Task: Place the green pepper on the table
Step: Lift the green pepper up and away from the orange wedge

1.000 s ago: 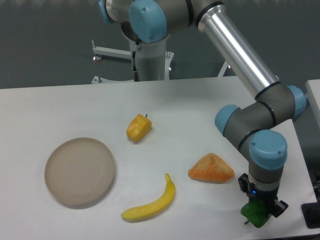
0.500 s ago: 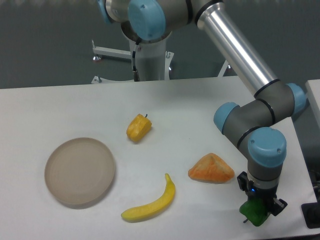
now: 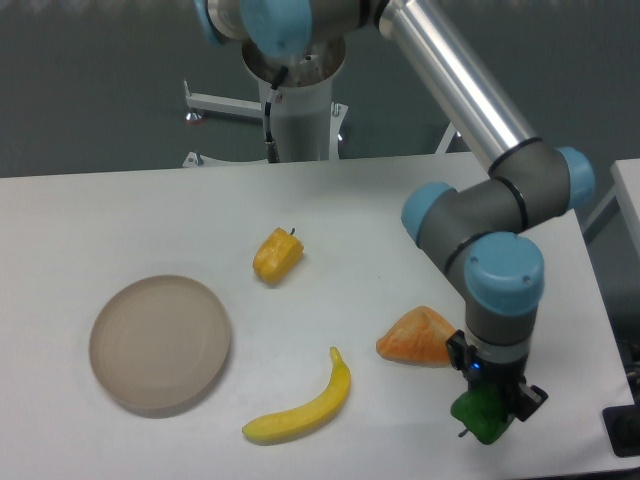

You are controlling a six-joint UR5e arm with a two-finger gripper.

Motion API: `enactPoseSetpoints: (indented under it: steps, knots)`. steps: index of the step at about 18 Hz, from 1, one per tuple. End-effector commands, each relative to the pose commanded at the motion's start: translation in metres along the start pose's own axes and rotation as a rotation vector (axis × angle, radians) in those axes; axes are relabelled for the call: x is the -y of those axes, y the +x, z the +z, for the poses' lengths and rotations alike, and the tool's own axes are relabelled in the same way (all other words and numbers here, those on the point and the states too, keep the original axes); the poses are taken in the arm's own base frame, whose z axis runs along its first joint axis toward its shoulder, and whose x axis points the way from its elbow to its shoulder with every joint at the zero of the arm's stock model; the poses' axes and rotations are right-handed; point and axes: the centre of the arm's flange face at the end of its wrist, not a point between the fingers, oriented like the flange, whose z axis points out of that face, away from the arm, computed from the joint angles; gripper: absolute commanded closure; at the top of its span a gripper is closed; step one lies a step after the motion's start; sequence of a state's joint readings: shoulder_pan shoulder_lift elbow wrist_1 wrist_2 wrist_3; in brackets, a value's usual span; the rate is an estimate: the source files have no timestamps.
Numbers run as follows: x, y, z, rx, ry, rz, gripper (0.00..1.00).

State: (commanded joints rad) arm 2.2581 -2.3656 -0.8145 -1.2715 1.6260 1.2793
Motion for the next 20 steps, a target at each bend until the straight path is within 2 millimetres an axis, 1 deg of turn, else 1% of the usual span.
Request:
enactPoseSetpoints:
  steps: [3, 4, 6, 8, 9, 10, 11, 13, 14, 17, 20]
  knots:
    - [-0.004, 0.019, -0.023, -0.044, 0.014, 0.015, 0.58]
    - [-0.009, 0.025, -0.029, -0.060, 0.037, 0.014, 0.58]
    - [-0.016, 0.039, -0.036, -0.084, 0.055, 0.021, 0.58]
    - [-0.027, 0.050, -0.041, -0.101, 0.053, 0.064, 0.58]
    - [-0.032, 0.056, -0.041, -0.111, 0.056, 0.092, 0.58]
    - [-0.040, 0.059, -0.042, -0.118, 0.057, 0.110, 0.58]
    - [-0.052, 0.062, -0.042, -0.130, 0.059, 0.120, 0.58]
    - [-0.070, 0.075, -0.042, -0.161, 0.083, 0.147, 0.58]
    - [-0.083, 0.081, -0.040, -0.176, 0.096, 0.158, 0.58]
    - [-0.113, 0.098, -0.028, -0.222, 0.125, 0.198, 0.58]
    - [-0.134, 0.123, -0.014, -0.261, 0.141, 0.224, 0.58]
